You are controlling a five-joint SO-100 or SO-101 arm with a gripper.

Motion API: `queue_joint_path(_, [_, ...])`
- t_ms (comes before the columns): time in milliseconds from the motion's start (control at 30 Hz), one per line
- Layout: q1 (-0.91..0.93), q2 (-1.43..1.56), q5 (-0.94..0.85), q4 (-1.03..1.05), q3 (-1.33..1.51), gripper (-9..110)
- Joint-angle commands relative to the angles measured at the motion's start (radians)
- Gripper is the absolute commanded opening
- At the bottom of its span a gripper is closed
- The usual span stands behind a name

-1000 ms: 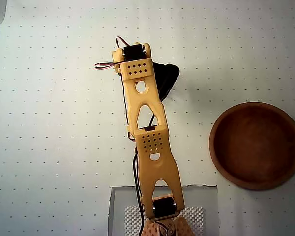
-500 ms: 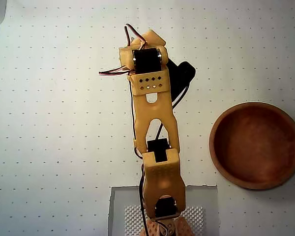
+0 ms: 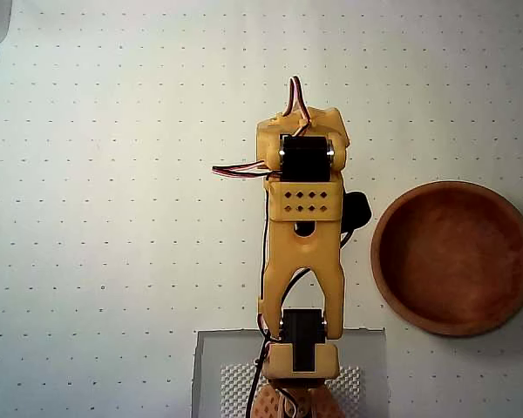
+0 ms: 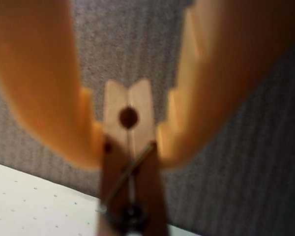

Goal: Grasp a clothespin and put it in the bowl.

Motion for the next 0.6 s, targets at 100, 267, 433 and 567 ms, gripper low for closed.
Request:
queue_joint_path(100, [0.104,0.078,0.046,0.011,0.141,-3])
queue_joint_path(267, [0.215,0.066,0.038,0.011,0.192,-3])
queue_joint_path(433, [0.279,0.064,0.037,0.011,0.242,-3])
queue_joint_path(567, [0.319,0.064,0.037,0.011,0.307,-3])
